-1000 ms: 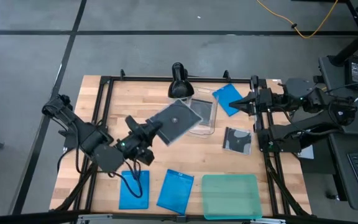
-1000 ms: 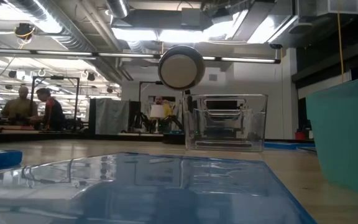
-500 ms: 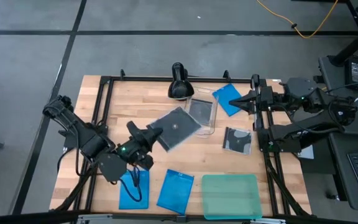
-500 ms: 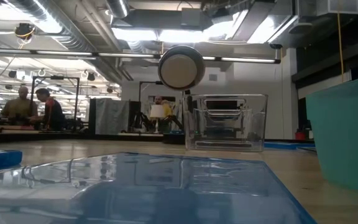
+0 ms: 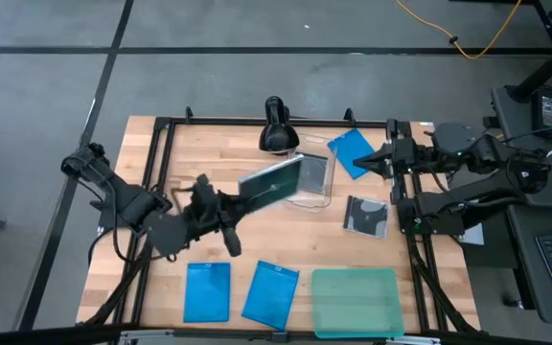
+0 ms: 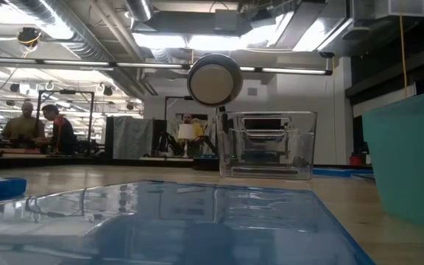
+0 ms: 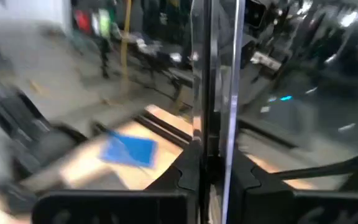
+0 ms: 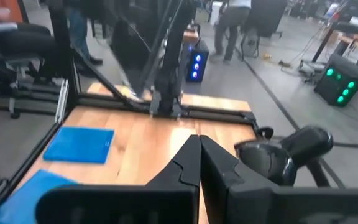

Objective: Pick & place jewel cases by type
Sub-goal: Put the left black CD case into the transparent bin, then put the bottom left blue CD case into the light green bin

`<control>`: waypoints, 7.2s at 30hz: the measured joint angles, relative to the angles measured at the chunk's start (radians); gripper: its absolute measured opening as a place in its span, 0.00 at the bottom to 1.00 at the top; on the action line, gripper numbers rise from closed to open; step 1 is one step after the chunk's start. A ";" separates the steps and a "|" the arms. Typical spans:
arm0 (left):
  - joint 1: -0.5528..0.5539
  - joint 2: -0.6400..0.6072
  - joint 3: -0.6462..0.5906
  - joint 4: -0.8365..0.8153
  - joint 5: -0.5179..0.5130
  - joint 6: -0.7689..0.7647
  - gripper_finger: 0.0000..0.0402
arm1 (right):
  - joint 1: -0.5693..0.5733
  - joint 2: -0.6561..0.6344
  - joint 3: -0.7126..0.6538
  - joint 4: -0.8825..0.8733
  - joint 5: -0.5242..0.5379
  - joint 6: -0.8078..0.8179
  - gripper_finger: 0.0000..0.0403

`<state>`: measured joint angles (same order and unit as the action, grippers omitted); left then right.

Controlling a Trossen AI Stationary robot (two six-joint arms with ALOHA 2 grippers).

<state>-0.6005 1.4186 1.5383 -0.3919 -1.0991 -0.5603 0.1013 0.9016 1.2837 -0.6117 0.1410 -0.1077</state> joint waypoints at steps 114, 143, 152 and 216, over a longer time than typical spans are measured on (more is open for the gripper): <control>0.670 0.573 -0.002 0.119 0.653 -0.176 0.36 | 0.000 -0.491 -0.509 0.002 -0.241 -0.027 0.01; 0.617 0.431 0.000 0.127 0.575 -0.115 0.36 | 0.000 -0.492 -0.509 -0.007 -0.275 -0.071 0.01; 0.502 0.246 0.001 0.049 0.477 -0.043 0.34 | 0.000 -0.492 -0.509 -0.007 -0.272 -0.087 0.01; -0.100 0.597 -0.228 -0.546 0.923 -0.628 0.00 | 0.075 0.270 -0.508 0.683 -0.329 -0.087 0.01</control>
<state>-0.7006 2.0155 1.3100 -0.9384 -0.1757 -1.1886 0.1764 1.1713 0.7753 0.0713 -0.1879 -0.1944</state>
